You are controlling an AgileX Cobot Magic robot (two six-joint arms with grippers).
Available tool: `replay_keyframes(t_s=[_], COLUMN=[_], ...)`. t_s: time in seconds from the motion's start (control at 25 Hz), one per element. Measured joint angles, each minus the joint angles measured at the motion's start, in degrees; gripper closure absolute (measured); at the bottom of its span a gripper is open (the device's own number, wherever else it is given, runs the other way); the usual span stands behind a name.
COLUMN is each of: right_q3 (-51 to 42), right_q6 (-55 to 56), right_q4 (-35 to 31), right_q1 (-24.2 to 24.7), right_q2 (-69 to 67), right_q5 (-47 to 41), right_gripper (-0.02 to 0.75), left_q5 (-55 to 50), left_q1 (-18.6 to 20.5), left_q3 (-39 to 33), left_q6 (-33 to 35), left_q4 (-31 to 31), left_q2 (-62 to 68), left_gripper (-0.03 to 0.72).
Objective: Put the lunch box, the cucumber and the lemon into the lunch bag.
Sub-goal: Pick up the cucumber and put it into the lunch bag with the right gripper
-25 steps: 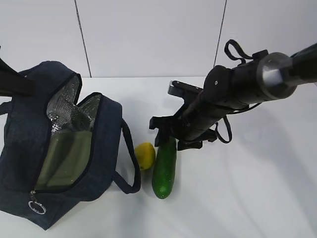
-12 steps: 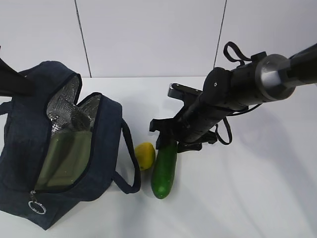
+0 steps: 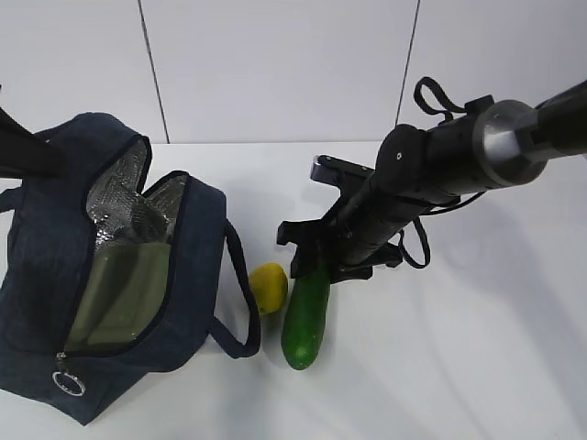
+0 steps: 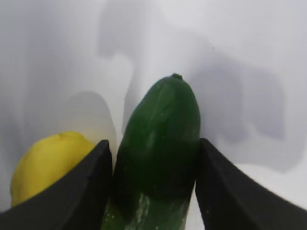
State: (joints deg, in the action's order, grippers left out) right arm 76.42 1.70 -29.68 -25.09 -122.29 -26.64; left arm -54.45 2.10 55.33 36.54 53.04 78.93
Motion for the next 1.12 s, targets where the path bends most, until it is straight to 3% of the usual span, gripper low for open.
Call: replay_keyframes(t_s=[0.6,1.12], right_q3=[2.16,10.93], right_q6=[-0.21,-0.49], right_q4=[0.14,4.09], right_q1=[0.0,0.0], right_q2=[0.0,1.84], right_q5=[-3.05,-15.31], right_gripper=[0.384,0.387], left_q5=[-0.03,-0.23], left_q1=[0.0,0.0], left_q3=[0.0,0.0], left_q6=[0.0,0.0], left_q4=[0.0,0.0], left_q2=[0.0,0.0], left_gripper=[0.687,0.687])
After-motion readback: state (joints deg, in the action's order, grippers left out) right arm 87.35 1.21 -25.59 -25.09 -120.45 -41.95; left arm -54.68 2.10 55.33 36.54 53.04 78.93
